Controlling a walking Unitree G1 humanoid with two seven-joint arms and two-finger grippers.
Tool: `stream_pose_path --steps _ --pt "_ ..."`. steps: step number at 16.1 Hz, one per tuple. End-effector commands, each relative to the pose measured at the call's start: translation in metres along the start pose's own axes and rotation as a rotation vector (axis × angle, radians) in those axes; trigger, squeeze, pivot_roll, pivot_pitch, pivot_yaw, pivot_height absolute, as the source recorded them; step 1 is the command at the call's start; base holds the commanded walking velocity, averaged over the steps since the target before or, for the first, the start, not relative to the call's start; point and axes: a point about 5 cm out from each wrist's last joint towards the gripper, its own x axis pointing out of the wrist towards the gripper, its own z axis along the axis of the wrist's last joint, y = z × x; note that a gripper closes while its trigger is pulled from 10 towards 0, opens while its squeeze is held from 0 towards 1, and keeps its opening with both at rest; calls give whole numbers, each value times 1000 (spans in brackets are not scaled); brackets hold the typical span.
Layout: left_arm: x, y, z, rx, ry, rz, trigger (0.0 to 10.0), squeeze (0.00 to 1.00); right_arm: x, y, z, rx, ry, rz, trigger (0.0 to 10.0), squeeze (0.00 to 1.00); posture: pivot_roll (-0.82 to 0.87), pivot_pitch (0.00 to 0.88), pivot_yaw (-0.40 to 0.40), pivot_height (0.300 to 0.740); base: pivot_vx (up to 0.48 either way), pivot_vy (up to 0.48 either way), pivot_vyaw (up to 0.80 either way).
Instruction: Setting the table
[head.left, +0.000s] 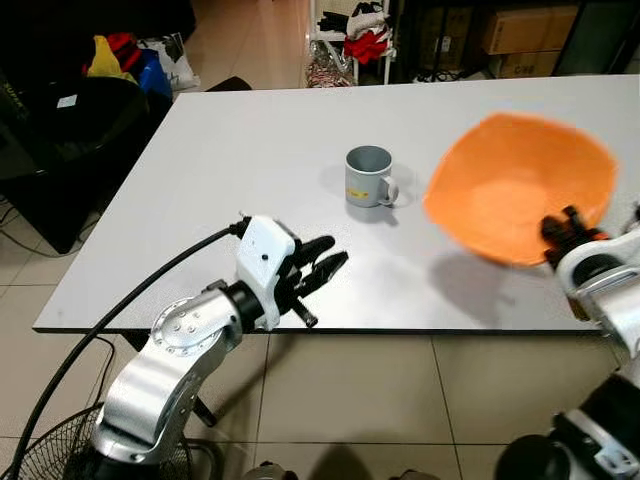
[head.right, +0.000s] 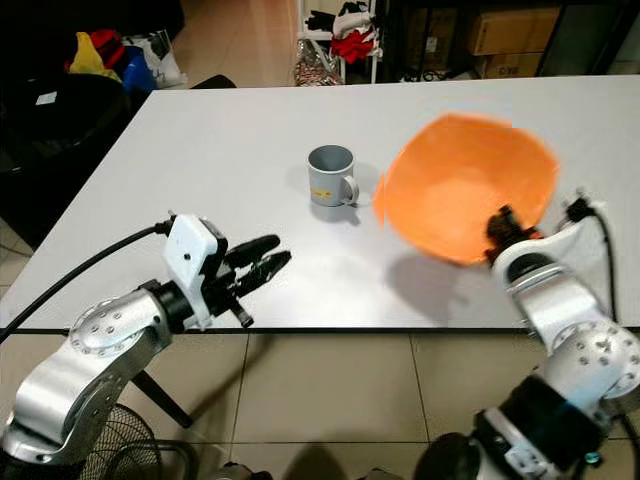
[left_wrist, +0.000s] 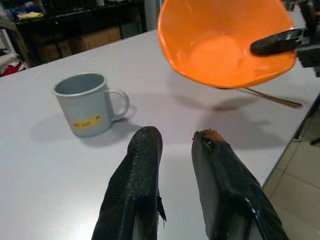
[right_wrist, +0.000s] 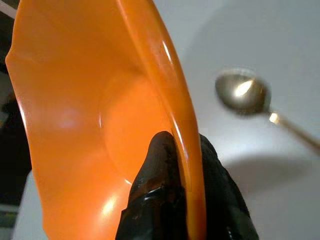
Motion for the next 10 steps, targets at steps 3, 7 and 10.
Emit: stream_pose_path --steps 3,7,10 --pt "2 6 4 6 -39 71 10000 824 5 4 6 -28 -12 31 10000 0 -12 28 83 740 0 0 0" --pt "5 25 5 13 -71 315 10000 0 -6 10 4 -263 -121 8 10000 0 -12 35 78 740 0 0 0" --pt "1 24 -4 6 -62 349 10000 0 -30 13 -5 -426 -267 -6 10000 0 -18 40 76 740 0 0 0"
